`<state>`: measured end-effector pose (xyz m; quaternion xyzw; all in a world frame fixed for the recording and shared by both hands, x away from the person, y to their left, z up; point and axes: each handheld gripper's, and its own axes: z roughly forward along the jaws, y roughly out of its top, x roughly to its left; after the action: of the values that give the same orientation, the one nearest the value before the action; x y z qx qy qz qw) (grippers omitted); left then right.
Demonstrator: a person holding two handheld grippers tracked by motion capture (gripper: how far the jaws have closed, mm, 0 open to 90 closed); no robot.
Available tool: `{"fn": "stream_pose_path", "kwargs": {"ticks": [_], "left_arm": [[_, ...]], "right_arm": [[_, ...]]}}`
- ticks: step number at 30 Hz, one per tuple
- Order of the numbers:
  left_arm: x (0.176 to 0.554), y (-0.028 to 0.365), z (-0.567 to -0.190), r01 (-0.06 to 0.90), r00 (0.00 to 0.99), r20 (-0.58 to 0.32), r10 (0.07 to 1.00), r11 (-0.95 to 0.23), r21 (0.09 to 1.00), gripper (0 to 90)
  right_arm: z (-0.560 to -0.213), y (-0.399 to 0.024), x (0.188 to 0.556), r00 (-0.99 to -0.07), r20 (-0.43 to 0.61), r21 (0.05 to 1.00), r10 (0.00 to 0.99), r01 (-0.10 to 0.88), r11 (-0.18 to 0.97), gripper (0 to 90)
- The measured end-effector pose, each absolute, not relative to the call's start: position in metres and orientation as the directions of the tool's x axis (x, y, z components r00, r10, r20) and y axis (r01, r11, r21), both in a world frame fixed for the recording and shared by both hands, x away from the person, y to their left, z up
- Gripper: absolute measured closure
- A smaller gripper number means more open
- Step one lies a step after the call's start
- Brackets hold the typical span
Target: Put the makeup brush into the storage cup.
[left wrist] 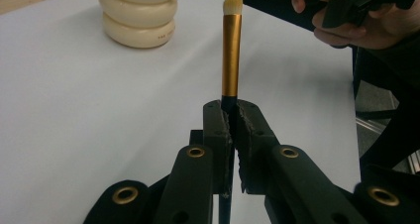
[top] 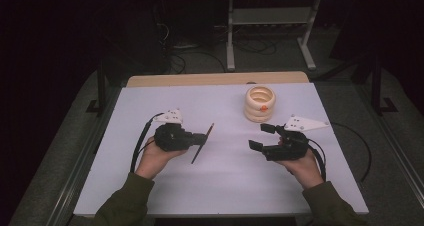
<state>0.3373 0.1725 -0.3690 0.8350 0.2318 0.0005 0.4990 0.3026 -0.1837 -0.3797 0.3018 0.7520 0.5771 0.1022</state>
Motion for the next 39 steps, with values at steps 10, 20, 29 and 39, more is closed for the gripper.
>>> {"fn": "stream_pose_path", "kwargs": {"ticks": [10, 20, 29, 39], "left_arm": [[0.336, 0.166, -0.371, 0.379, 0.896, -0.233, 0.378, -0.379, 0.844, 84.0], [0.331, 0.154, -0.371, 0.357, 0.907, -0.217, 0.362, -0.382, 0.852, 84.0], [0.328, 0.148, -0.371, 0.341, 0.913, -0.209, 0.352, -0.372, 0.863, 84.0], [0.325, 0.143, -0.371, 0.334, 0.914, -0.205, 0.349, -0.364, 0.869, 84.0]], "right_arm": [[-0.377, -0.168, 0.309, -0.821, 0.207, 0.935, 0.532, 0.327, 0.141, 32.8], [-0.379, -0.158, 0.313, -0.831, 0.252, 0.928, 0.497, 0.352, 0.119, 40.5], [-0.376, -0.143, 0.315, -0.851, 0.260, 0.929, 0.456, 0.350, 0.124, 45.7], [-0.374, -0.131, 0.318, -0.858, 0.279, 0.929, 0.431, 0.355, 0.106, 50.0]]}}
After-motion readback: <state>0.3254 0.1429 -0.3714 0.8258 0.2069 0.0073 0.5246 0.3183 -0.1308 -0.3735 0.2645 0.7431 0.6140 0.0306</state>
